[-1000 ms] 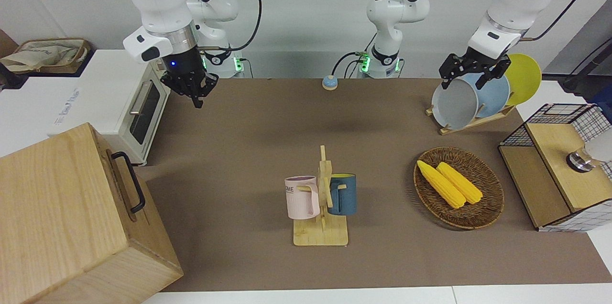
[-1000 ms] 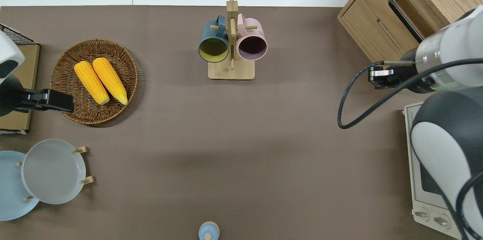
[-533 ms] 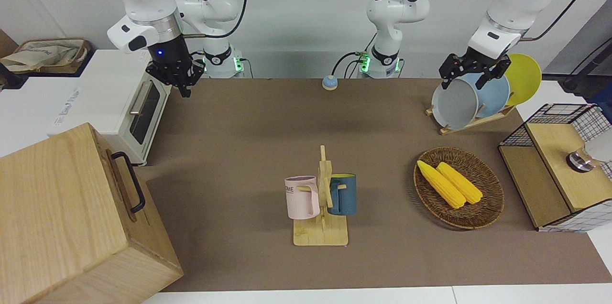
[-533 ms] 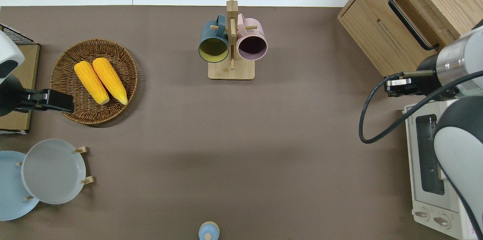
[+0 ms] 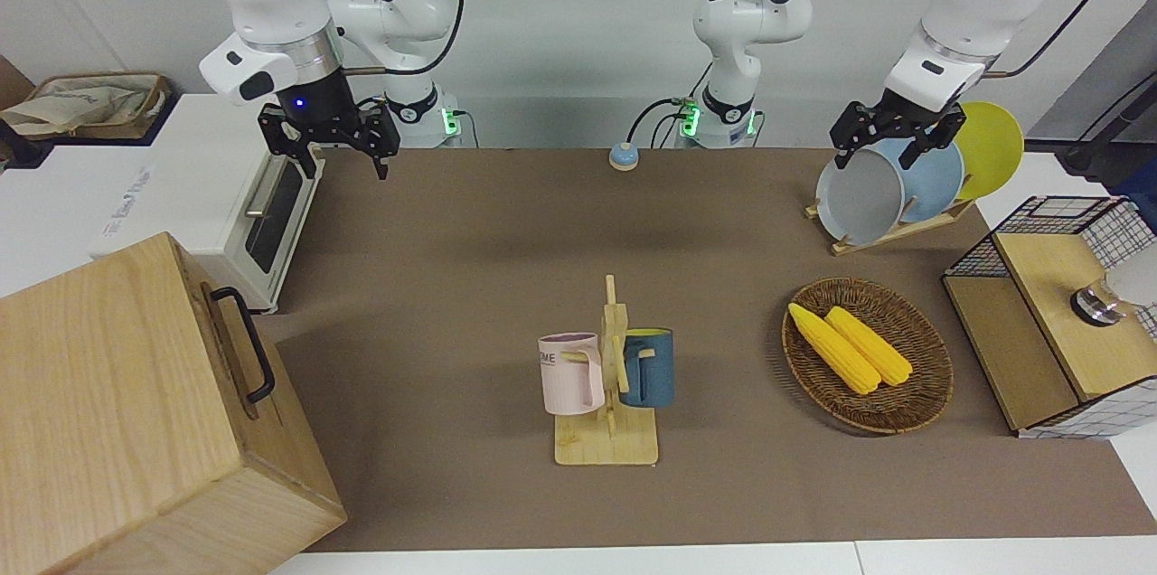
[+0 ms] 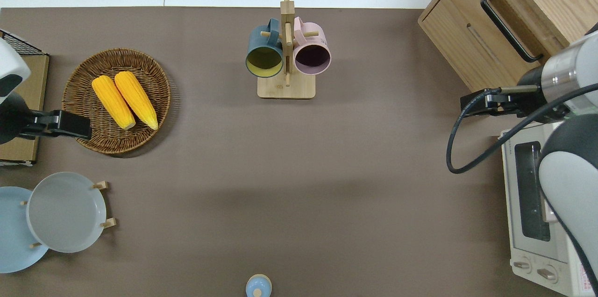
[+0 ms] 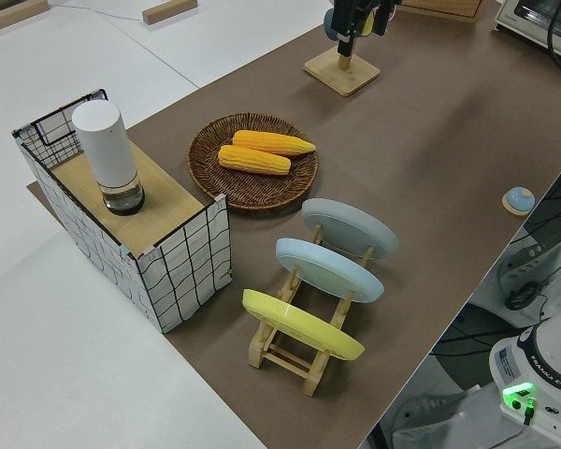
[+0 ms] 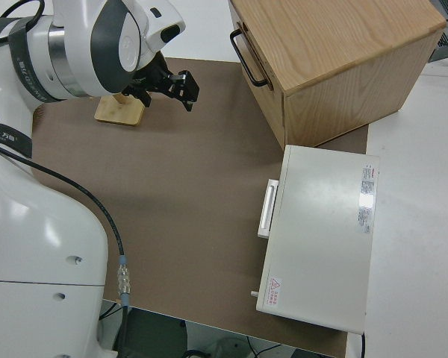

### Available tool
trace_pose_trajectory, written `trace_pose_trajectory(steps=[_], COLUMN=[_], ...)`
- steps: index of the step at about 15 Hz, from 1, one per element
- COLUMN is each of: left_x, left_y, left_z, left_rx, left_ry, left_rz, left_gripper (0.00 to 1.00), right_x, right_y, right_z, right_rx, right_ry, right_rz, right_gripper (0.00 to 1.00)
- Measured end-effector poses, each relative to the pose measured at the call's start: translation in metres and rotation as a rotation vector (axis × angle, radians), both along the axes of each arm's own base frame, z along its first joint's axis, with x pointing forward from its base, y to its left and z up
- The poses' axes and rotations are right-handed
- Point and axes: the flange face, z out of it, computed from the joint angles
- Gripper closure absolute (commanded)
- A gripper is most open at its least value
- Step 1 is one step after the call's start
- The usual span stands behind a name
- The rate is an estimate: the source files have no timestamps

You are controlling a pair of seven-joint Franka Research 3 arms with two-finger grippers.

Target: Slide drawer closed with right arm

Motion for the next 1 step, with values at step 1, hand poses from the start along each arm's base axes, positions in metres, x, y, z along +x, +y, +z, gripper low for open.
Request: trace_pose_trajectory(steps=[1], left_x=[0.0000], left_y=[0.0000], left_z=[0.0000], left_rx=[0.000], left_ry=[0.000], left_rz=[0.000], left_gripper=[0.01], right_x=[0.0014], right_y=[-0.0010], right_z=[-0.0025], right_rx=[0.000], right_ry=[0.004], right_rz=[0.001], right_gripper=[0.007])
